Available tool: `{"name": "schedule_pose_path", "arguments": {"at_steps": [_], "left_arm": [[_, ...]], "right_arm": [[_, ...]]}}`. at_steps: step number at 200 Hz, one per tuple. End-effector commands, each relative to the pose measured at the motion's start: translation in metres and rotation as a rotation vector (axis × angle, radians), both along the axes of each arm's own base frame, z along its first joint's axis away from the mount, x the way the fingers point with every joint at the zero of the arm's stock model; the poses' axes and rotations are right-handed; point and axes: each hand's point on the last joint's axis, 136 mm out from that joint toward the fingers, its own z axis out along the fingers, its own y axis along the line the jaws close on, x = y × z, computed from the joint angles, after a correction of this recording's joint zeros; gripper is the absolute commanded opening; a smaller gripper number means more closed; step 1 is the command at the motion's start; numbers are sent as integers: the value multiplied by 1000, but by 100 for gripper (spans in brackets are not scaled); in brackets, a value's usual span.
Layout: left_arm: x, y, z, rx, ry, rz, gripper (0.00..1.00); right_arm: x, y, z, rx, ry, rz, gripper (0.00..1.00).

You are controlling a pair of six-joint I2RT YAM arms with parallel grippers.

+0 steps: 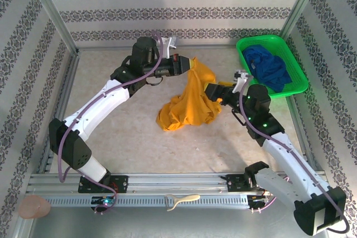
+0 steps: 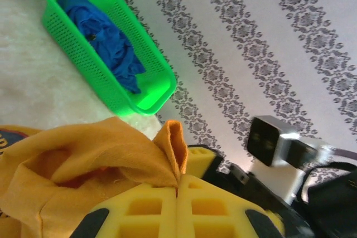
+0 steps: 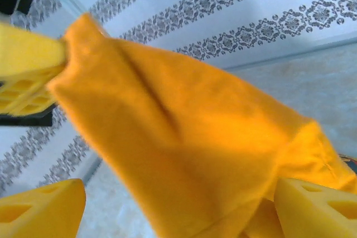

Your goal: Fold the inside-out t-shirt

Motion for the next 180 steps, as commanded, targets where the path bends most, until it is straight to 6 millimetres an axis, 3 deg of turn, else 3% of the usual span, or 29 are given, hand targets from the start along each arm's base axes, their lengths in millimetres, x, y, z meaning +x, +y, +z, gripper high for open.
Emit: {"name": "schedule_pose_path", "arguments": {"at_steps": [1, 36, 52, 59, 72, 83, 99, 114, 147, 180], "left_arm": [[-9, 10, 13, 8, -49, 24, 0], [-18, 1, 24, -27, -52, -1, 0], [-27, -9, 36, -64, -60, -32, 0], [-35, -16, 43, -86, -64, -60, 0], [-51, -28, 59, -135, -80, -127, 0], [-65, -33, 73, -177, -105, -184, 14], [-68, -21, 82, -205, -138, -148, 49], [-58, 0, 73, -176, -151, -53, 68], [-19, 30, 17, -141, -36, 69, 75], [-4, 13, -26, -95, -46, -35, 75]], "right_arm": [[0, 14, 7, -155, -54, -12, 89], [19, 45, 6, -263, -74, -26, 90], [39, 48, -9, -334, -59, -91, 81], [47, 47, -18, -359, -51, -114, 71], [55, 40, -25, -380, -59, -153, 33], [56, 35, -26, -354, -63, -142, 0], [49, 29, -21, -257, -86, -60, 0], [34, 25, -14, -168, -128, 40, 0], [-2, 20, 7, -82, -193, 202, 0], [-23, 35, 12, -16, -168, 350, 0]]}}
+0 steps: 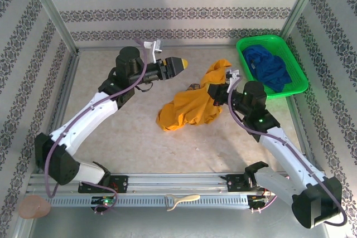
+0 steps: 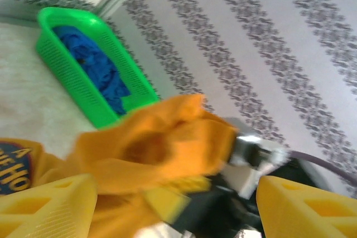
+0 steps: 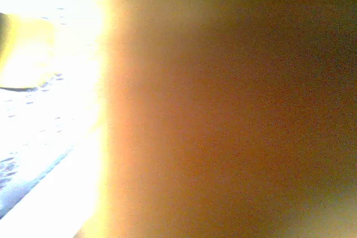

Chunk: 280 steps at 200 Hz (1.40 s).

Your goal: Fold the inside-out t-shirt

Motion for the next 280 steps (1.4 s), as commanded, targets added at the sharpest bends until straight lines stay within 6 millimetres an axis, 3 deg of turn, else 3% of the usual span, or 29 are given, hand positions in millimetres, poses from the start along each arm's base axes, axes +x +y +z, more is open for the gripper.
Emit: {"name": "schedule_pose_path", "arguments": {"at_steps": [1, 91, 128, 173, 199, 213, 246, 280], "left_arm": [[10, -18, -33, 26, -14, -87, 75], [17, -44, -21, 22, -140, -215, 75], [24, -61, -40, 77, -81, -266, 75], [30, -66, -86, 148, 20, -288, 74], [24, -77, -86, 53, 59, -368, 74], [19, -82, -72, -27, 37, -418, 63], [10, -83, -35, -221, -1, -504, 0], [29, -50, -9, -326, -52, -346, 0]], "right_arm": [[-26, 22, 18, 75, -14, 208, 0], [-27, 38, 0, 86, 50, 289, 0], [-28, 42, -1, 83, 55, 304, 0], [-29, 43, -2, 81, 54, 307, 0], [-30, 42, -4, 78, 56, 305, 0], [-30, 41, -7, 74, 62, 301, 0], [-28, 37, -17, 66, 78, 279, 0], [-23, 27, -45, 48, 129, 230, 0]]}}
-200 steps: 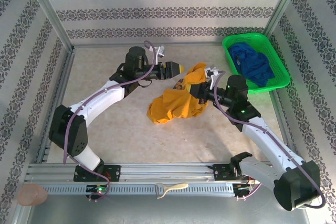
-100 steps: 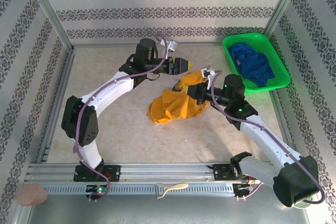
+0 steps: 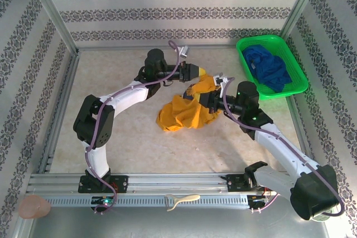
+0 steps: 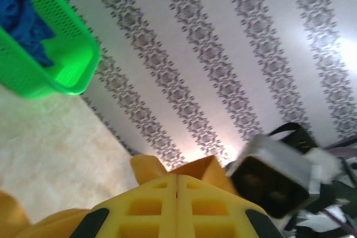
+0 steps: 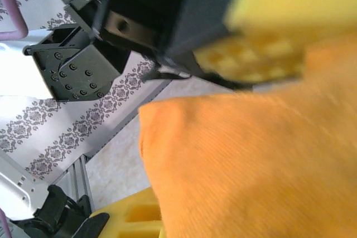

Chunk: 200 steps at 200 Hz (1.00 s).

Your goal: Fold the inside-out t-shirt

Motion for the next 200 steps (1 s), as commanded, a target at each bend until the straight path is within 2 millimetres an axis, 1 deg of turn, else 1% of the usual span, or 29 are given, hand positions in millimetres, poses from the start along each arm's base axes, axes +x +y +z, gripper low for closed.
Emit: {"name": "schedule_pose_path", "arguments": {"at_steps": [1, 12, 30, 33, 40, 43, 49, 55, 56, 60, 64, 68, 75, 93, 112, 130, 150, 175, 191, 200], "left_arm": [[1, 27, 50, -153, -85, 71, 0], [1, 34, 56, -144, -108, 109, 0], [-6, 40, 64, -120, -147, 133, 0], [-7, 40, 65, -118, -151, 135, 0], [-9, 43, 68, -119, -158, 144, 0], [-10, 44, 69, -118, -160, 151, 0], [-10, 46, 70, -112, -165, 165, 0], [-12, 47, 69, -102, -170, 175, 0], [-12, 48, 69, -101, -172, 177, 0], [-12, 49, 69, -95, -174, 189, 0], [-13, 51, 68, -87, -177, 200, 0], [-13, 52, 67, -79, -180, 215, 0], [-14, 55, 66, -59, -192, 235, 0], [-19, 62, 65, -14, -223, 279, 0], [-26, 64, 66, 18, -252, 275, 0], [-29, 65, 62, 58, -267, 274, 0], [-31, 67, 58, 89, -276, 280, 0], [-32, 68, 54, 112, -278, 280, 0], [-31, 67, 52, 116, -277, 282, 0], [-31, 66, 52, 115, -277, 277, 0]], "right_arm": [[2, -8, -13, -13, -10, -24, 0], [6, -11, -23, -26, 7, -47, 0], [14, -17, -39, -47, 42, -90, 0], [16, -19, -42, -53, 47, -100, 6], [21, -22, -49, -70, 65, -130, 29], [23, -24, -51, -77, 73, -142, 35], [26, -27, -55, -86, 86, -160, 42], [29, -31, -60, -91, 99, -185, 55], [29, -31, -60, -91, 99, -185, 55], [31, -34, -62, -96, 109, -205, 62], [33, -38, -64, -101, 121, -224, 66], [34, -41, -65, -107, 130, -239, 69], [34, -46, -63, -108, 136, -263, 70], [30, -59, -49, -99, 128, -330, 72], [24, -65, -22, -64, 116, -363, 71], [21, -66, 10, -3, 99, -381, 70], [22, -65, 34, 23, 99, -403, 70], [26, -56, 50, 24, 121, -427, 71], [31, -48, 52, 8, 149, -444, 71], [37, -45, 49, -3, 170, -467, 72]]}}
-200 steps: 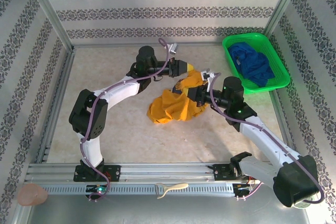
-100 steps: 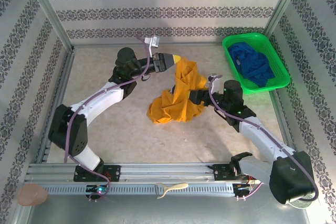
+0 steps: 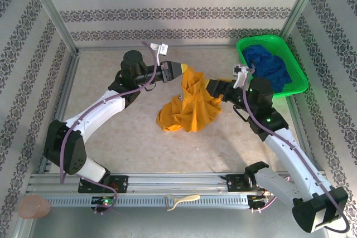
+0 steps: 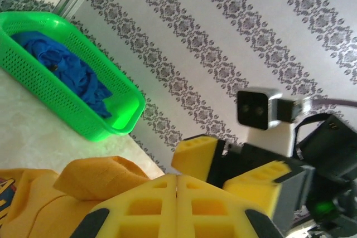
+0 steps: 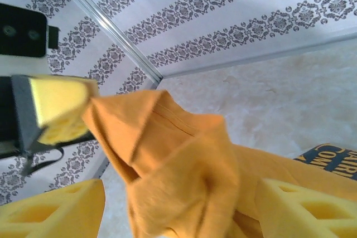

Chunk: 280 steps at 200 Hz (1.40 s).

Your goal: Fold the inside-out t-shirt

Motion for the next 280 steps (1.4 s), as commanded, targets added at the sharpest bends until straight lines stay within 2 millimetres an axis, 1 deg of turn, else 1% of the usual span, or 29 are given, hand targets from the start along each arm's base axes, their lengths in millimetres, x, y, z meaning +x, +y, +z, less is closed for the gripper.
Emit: {"name": "schedule_pose_path", "arguments": {"at_steps": [1, 35, 43, 49, 57, 63, 66, 67, 68, 78, 100, 111, 124, 138, 153, 162, 169, 177, 181, 185, 193, 203, 218, 233, 251, 271, 280], "left_arm": [[-8, 0, 8, 16, -50, -4, 0], [-9, -5, 9, 15, -53, -16, 0], [-10, -6, 9, 16, -55, -20, 0], [-9, -6, 9, 17, -55, -21, 0], [-9, -7, 8, 18, -51, -23, 0], [-9, -7, 7, 18, -49, -23, 0], [-9, -7, 7, 19, -48, -23, 0], [-9, -7, 7, 19, -47, -23, 0], [-9, -7, 6, 20, -46, -22, 0], [-7, -6, 2, 28, -39, -10, 0], [3, 3, -16, 66, -14, 63, 0], [14, 14, -28, 87, 4, 136, 0], [24, 27, -43, 96, 24, 201, 0], [31, 37, -52, 80, 41, 244, 0], [34, 42, -56, 70, 47, 257, 0], [34, 42, -56, 70, 42, 253, 0], [33, 42, -56, 77, 35, 250, 11], [31, 43, -54, 84, 23, 250, 28], [30, 43, -53, 87, 18, 251, 38], [29, 43, -52, 91, 11, 251, 45], [26, 46, -50, 99, 0, 258, 55], [21, 48, -49, 109, -13, 259, 62], [14, 52, -47, 122, -31, 272, 65], [3, 48, -47, 159, -53, 272, 67], [-10, 40, -51, 231, -88, 286, 68], [-27, 22, -55, 326, -142, 301, 67], [-31, 16, -56, 365, -174, 330, 68]], "right_arm": [[13, 1, -11, -19, 95, -87, 72], [34, 7, -33, -40, 185, -156, 71], [38, 10, -37, -36, 193, -154, 69], [41, 12, -39, -34, 198, -149, 65], [44, 15, -41, -34, 202, -143, 57], [46, 16, -41, -36, 202, -138, 46], [47, 16, -41, -35, 202, -135, 37], [47, 16, -40, -34, 200, -134, 37], [47, 16, -40, -33, 200, -133, 33], [47, 14, -34, -25, 188, -122, 0], [40, -1, -11, -8, 128, -105, 0], [31, -6, 9, 13, 69, -77, 0], [16, -4, 32, 37, -37, -3, 0], [-4, 1, 57, 81, -167, 93, 0], [-22, 8, 71, 143, -261, 193, 0], [-24, 12, 67, 158, -257, 221, 0], [-23, 14, 60, 156, -240, 232, 0], [-19, 14, 51, 152, -217, 226, 0], [-17, 14, 46, 150, -208, 220, 0], [-15, 13, 42, 147, -200, 209, 0], [-12, 12, 34, 141, -184, 195, 0], [-9, 12, 28, 139, -171, 189, 0], [-8, 13, 19, 133, -151, 190, 0], [-8, 13, 14, 132, -140, 189, 0], [-9, 12, 9, 130, -129, 181, 0], [-9, 10, 4, 130, -116, 171, 0], [-9, 9, 3, 129, -112, 165, 0]]}}
